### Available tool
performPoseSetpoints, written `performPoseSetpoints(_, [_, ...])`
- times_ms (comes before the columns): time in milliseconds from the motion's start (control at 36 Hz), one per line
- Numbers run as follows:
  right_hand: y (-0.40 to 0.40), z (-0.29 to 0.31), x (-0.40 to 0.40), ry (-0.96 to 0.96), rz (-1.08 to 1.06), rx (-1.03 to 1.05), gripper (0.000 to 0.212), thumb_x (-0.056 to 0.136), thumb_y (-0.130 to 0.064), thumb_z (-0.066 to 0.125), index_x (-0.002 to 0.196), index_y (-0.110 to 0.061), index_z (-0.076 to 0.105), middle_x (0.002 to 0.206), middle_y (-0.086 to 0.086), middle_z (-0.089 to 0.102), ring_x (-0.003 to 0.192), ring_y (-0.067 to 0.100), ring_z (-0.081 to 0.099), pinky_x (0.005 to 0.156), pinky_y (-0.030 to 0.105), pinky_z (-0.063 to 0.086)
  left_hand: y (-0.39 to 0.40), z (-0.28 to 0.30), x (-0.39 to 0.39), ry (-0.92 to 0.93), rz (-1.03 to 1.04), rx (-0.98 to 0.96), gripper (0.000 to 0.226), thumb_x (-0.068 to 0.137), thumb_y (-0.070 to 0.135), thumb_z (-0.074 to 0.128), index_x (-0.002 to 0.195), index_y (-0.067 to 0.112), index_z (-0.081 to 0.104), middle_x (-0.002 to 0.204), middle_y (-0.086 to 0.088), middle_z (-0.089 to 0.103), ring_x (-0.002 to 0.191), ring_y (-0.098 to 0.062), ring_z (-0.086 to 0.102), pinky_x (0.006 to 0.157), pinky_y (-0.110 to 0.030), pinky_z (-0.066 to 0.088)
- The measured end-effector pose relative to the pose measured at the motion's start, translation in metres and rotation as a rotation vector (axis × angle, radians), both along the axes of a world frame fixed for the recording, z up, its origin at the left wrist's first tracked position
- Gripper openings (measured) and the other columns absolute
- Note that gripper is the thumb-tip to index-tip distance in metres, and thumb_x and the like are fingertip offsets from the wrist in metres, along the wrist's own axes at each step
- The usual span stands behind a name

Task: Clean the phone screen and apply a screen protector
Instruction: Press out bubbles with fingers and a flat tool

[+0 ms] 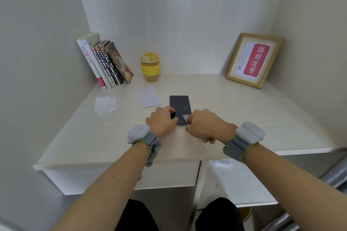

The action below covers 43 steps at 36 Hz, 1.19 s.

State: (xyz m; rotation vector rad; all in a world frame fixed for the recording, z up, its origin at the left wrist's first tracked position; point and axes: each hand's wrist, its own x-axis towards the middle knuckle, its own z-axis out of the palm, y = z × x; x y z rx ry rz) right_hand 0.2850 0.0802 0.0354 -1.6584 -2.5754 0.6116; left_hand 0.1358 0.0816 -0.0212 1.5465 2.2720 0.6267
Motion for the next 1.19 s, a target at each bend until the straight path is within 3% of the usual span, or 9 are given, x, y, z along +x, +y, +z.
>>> performPoseSetpoints(111, [0.013,-0.001,-0.007,0.022,-0.025,0.014,0.011,0.090,-0.017,0.048,0.085,-0.008,0.054,0.066,0.008,0.057,0.038,0.019,0.052,0.035,0.022,0.043,0.001,0.000,-0.001,-0.006,-0.006,-0.008,0.040,0.088,0.040,0.057,0.127,0.032,0.052,0.128,-0.005,0.055,0.118,-0.029,0.053,0.102,-0.047,0.040])
performPoseSetpoints(222, [0.022,-0.004,-0.013,0.032,-0.035,0.054,0.012,0.092,-0.023,0.051,0.092,-0.010,0.051,0.081,0.010,0.054,0.050,0.022,0.048,0.046,0.029,0.046,0.000,0.000,-0.001,0.000,-0.007,-0.005,0.039,0.089,0.040,0.057,0.127,0.032,0.052,0.128,-0.006,0.055,0.118,-0.029,0.052,0.102,-0.047,0.040])
performPoseSetpoints(528, [0.020,-0.006,-0.009,0.040,-0.031,0.004,0.014,0.092,-0.018,0.048,0.082,-0.009,0.053,0.067,0.009,0.056,0.038,0.019,0.052,0.036,0.024,0.045,0.007,0.001,-0.006,-0.051,-0.041,-0.039,0.038,0.084,0.041,0.061,0.120,0.033,0.054,0.123,-0.006,0.057,0.111,-0.030,0.056,0.100,-0.047,0.043])
performPoseSetpoints(611, [0.032,-0.008,-0.017,0.043,-0.049,0.033,0.009,0.090,-0.018,0.049,0.088,-0.010,0.054,0.075,0.009,0.056,0.051,0.023,0.054,0.050,0.032,0.055,0.007,0.002,-0.007,-0.041,-0.042,-0.043,0.038,0.084,0.041,0.060,0.120,0.032,0.053,0.123,-0.006,0.057,0.112,-0.029,0.056,0.100,-0.047,0.043])
performPoseSetpoints(750, [0.042,-0.012,-0.024,0.063,-0.073,0.066,0.011,0.092,-0.021,0.049,0.095,-0.010,0.050,0.093,0.014,0.057,0.083,0.033,0.064,0.074,0.039,0.057,0.007,0.001,-0.007,-0.042,-0.048,-0.046,0.038,0.085,0.041,0.060,0.121,0.031,0.053,0.123,-0.006,0.057,0.112,-0.029,0.056,0.101,-0.047,0.042])
performPoseSetpoints(1000, [0.031,-0.017,-0.014,0.029,-0.052,0.053,0.017,0.094,-0.024,0.049,0.096,-0.009,0.055,0.075,0.008,0.052,0.051,0.023,0.049,0.044,0.028,0.045,0.010,0.001,-0.008,-0.022,-0.061,-0.060,0.039,0.086,0.042,0.059,0.122,0.031,0.051,0.122,-0.006,0.056,0.111,-0.029,0.056,0.100,-0.046,0.043])
performPoseSetpoints(1111, [0.040,-0.016,-0.019,0.031,-0.045,0.055,0.017,0.093,-0.023,0.049,0.098,-0.008,0.056,0.077,0.008,0.056,0.058,0.027,0.058,0.047,0.031,0.053,0.010,0.000,-0.008,-0.007,-0.087,-0.066,0.043,0.086,0.043,0.058,0.128,0.036,0.049,0.124,-0.009,0.056,0.112,-0.032,0.056,0.100,-0.048,0.043])
performPoseSetpoints(1194, [0.050,-0.015,-0.026,0.039,-0.037,0.074,0.010,0.093,-0.019,0.049,0.094,-0.010,0.052,0.086,0.010,0.056,0.071,0.029,0.058,0.052,0.029,0.047,0.009,0.001,-0.008,0.007,-0.099,-0.061,0.043,0.087,0.042,0.057,0.130,0.041,0.050,0.123,-0.010,0.056,0.112,-0.032,0.056,0.100,-0.048,0.044])
